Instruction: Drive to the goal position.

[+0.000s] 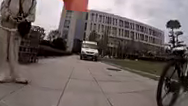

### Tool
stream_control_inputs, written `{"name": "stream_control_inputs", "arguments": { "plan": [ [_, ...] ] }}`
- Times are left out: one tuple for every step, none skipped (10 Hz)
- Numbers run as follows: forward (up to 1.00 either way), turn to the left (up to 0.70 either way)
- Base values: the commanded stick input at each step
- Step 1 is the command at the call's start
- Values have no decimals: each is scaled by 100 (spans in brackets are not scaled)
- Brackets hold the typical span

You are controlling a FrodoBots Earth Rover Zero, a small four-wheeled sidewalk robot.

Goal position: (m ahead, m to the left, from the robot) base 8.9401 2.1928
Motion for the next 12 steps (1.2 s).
{"name": "stream_control_inputs", "arguments": {
  "plan": [
    [85,0],
    [85,0],
    [85,0],
    [85,0],
    [85,0],
    [85,0],
    [85,0],
    [85,0],
    [85,0],
    [85,0],
    [85,0],
    [85,3]
  ]
}}
